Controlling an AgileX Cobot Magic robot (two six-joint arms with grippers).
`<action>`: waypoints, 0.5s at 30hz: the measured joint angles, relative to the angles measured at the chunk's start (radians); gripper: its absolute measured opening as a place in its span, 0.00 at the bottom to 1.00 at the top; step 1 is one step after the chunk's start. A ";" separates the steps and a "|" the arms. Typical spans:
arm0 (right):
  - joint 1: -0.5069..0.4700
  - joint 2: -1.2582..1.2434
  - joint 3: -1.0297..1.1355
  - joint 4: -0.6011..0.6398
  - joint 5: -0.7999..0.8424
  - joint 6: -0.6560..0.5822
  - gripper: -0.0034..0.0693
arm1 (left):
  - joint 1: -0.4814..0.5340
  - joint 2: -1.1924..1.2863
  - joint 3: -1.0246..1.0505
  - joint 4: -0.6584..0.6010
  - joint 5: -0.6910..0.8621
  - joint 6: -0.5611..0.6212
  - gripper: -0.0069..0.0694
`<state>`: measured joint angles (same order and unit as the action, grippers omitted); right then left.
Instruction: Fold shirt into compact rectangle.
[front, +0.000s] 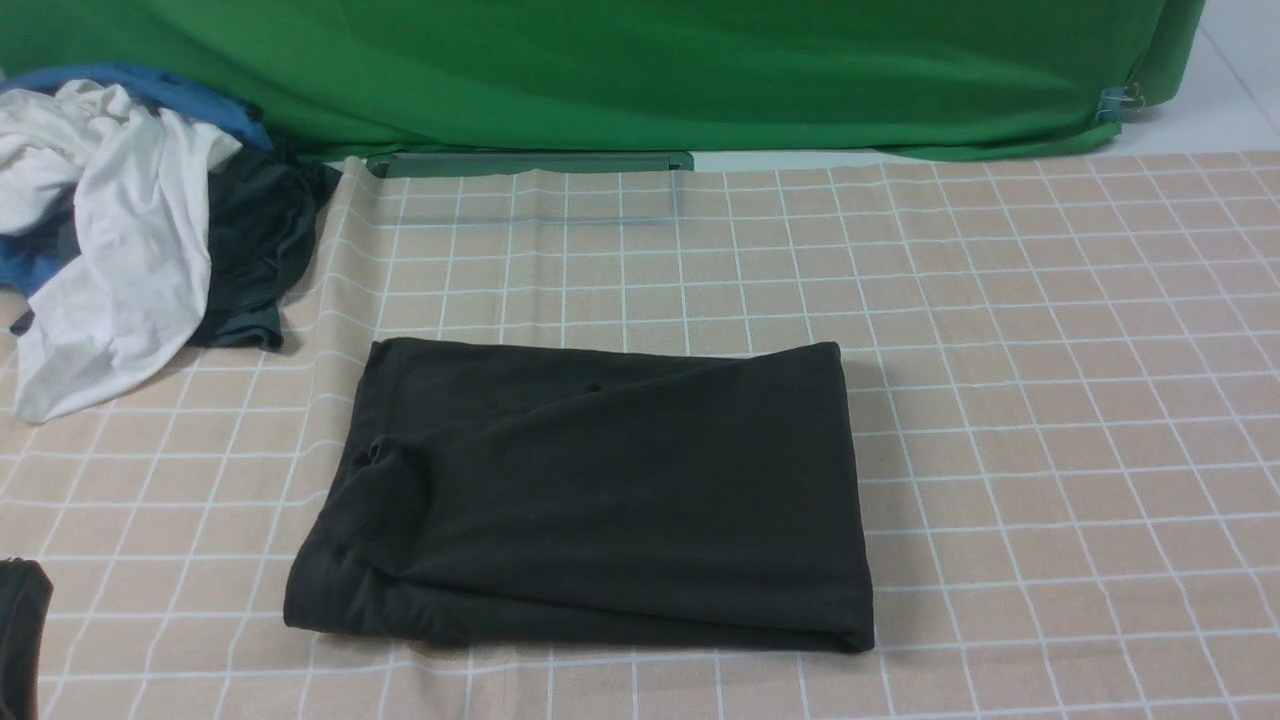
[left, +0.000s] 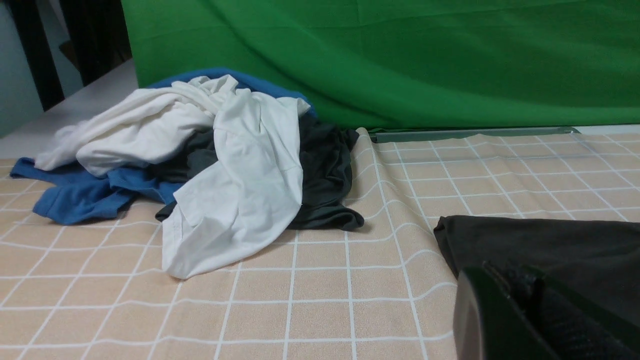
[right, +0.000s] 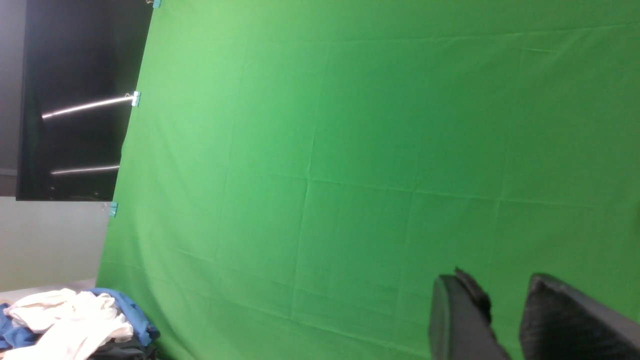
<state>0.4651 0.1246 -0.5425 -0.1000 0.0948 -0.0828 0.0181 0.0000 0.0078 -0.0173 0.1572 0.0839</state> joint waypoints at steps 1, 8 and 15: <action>0.000 0.000 0.000 0.000 0.000 0.000 0.37 | 0.000 0.000 0.000 0.000 0.000 0.000 0.12; 0.000 0.000 0.000 0.000 0.001 0.000 0.37 | 0.000 0.000 0.000 0.000 -0.001 0.000 0.12; 0.000 0.000 0.000 0.000 0.001 0.000 0.37 | 0.000 0.000 0.000 0.000 -0.001 0.000 0.12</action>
<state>0.4651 0.1246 -0.5425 -0.1000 0.0960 -0.0828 0.0181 0.0000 0.0078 -0.0173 0.1562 0.0839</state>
